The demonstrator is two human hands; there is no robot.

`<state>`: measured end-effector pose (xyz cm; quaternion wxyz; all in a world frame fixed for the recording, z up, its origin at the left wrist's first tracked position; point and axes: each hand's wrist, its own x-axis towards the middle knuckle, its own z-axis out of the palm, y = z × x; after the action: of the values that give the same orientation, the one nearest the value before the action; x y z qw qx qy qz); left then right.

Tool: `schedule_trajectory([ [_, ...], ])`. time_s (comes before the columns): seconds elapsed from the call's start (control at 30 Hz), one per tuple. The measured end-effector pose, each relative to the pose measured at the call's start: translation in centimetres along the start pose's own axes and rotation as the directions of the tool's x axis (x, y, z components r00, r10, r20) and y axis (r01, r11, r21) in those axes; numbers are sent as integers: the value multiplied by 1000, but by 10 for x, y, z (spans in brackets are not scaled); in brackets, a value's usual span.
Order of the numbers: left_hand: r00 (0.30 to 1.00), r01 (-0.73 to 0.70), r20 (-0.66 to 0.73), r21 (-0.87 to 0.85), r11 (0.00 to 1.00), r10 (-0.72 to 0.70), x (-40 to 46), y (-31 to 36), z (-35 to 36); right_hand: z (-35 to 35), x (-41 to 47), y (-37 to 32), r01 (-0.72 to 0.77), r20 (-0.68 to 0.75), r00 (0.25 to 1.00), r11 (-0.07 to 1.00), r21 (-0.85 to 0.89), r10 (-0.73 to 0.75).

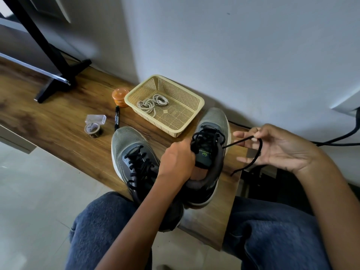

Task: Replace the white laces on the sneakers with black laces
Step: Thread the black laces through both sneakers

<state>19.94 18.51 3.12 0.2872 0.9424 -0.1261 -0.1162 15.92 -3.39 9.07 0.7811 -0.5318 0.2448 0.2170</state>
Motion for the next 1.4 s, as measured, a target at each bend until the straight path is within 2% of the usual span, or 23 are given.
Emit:
schedule_trajectory([
  [0.13, 999, 38, -32, 16, 999, -38, 0, 0, -3, -8, -6, -5, 45, -116, 993, 990, 135, -29],
  [0.27, 998, 47, -31, 24, 999, -47, 0, 1, -4, -10, -6, -8, 172, -400, 917, 913, 369, -11],
  [0.3, 998, 49, -30, 17, 999, -49, 0, 0, -3, -9, -4, -8, 199, -462, 887, 920, 339, -22],
  [0.33, 998, 47, -30, 13, 999, -47, 1, 0, -3, -9, -2, -7, 203, -514, 856, 950, 237, -55],
  [0.4, 999, 40, -33, 1, 999, -40, 0, 0, -3, -6, 4, 0, 171, -602, 766, 975, -145, -224],
  [0.43, 999, 34, -35, -3, 999, -34, 0, 1, -3, -4, 7, 3, 152, -610, 716, 928, -340, -341],
  [0.47, 999, 24, -40, -5, 1000, -25, 0, 1, -2, 0, 8, 4, 135, -565, 700, 857, -497, -438],
  [0.53, 999, 4, -50, 2, 1000, -4, 0, 1, -1, 9, 12, 8, 125, -392, 774, 727, -675, -497],
  [0.6, 998, -16, -60, 4, 1000, 16, 1, 0, 0, 18, 16, 13, 141, -163, 893, 606, -783, -419],
  [0.63, 998, -22, -58, 2, 1000, 22, 1, -1, 1, 23, 19, 16, 145, -65, 928, 517, -844, -366],
  [0.7, 998, -25, -50, -1, 1000, 25, 2, -2, 2, 31, 24, 22, 167, 41, 947, 380, -910, -318],
  [0.73, 998, -22, -51, 4, 1000, 22, 3, -2, 3, 35, 26, 23, 182, 56, 939, 353, -918, -338],
  [0.83, 998, 0, -61, 27, 1000, 1, 3, -3, 5, 34, 27, 21, 204, 64, 928, 359, -911, -366],
  [0.93, 996, 55, -67, 34, 998, -53, 3, -4, 5, 24, 19, 16, 192, 58, 959, 488, -851, -277],
  [1.07, 994, 94, -59, 39, 995, -92, 2, -1, 7, 13, 11, 12, 153, -3, 971, 629, -762, -240],
  [1.27, 994, 102, -49, 19, 995, -101, 0, 1, 4, 12, 10, 11, 119, -18, 978, 624, -773, -209],
  [1.4, 997, 56, 69, -165, 985, -45, 2, -2, -11, 19, 11, 14, 119, -23, 973, 582, -805, -231],
])
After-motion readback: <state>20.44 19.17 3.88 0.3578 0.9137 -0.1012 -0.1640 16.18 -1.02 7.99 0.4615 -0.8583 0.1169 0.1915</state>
